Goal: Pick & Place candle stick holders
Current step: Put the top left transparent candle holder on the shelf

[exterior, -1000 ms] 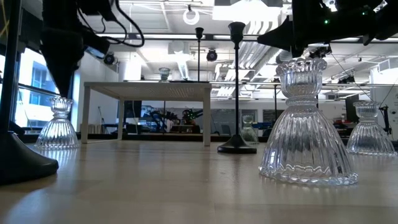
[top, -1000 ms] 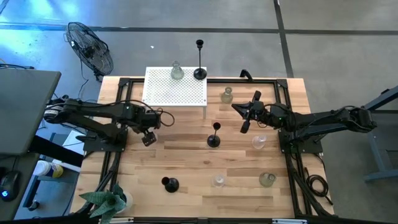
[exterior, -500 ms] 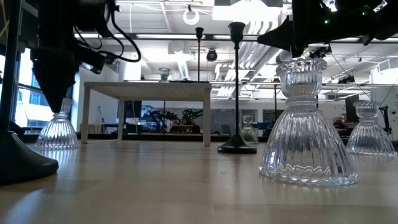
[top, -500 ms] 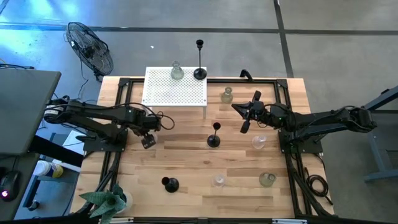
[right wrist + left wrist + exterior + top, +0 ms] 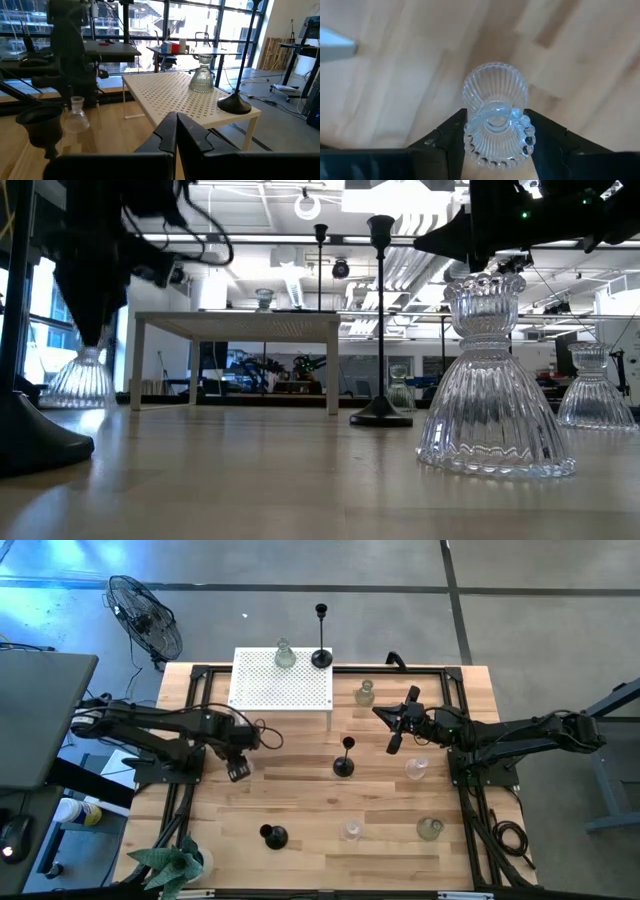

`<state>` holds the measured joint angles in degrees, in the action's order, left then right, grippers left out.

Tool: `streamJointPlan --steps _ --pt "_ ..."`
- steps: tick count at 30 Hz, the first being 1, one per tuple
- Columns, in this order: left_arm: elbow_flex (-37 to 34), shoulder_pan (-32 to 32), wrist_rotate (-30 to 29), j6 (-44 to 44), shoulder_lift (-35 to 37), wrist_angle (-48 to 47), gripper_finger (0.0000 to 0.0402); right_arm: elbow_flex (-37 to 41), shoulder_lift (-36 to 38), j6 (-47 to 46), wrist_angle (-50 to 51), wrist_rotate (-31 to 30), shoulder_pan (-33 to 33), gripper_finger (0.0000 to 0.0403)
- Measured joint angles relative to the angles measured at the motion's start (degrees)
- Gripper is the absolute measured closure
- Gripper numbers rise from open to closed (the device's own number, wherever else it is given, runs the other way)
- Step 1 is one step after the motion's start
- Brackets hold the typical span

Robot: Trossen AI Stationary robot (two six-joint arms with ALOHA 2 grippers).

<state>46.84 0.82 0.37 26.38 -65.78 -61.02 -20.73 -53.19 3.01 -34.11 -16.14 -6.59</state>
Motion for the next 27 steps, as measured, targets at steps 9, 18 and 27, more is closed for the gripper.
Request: streamJointPlan --steps 9,18,27 --pt "20.00 -7.41 1.02 3.30 0.00 -9.91 0.0232 0.00 0.00 0.00 0.00 0.00 0.00 0.0402" --pt "44.19 -2.76 -14.18 5.03 -2.76 -23.75 0.0231 0.00 0.00 -0.01 0.00 0.00 -0.01 0.0401" --pt "59.70 20.57 -10.60 -13.13 -15.01 -27.92 0.0231 0.00 -0.01 -0.10 0.00 0.00 -0.01 0.0402"
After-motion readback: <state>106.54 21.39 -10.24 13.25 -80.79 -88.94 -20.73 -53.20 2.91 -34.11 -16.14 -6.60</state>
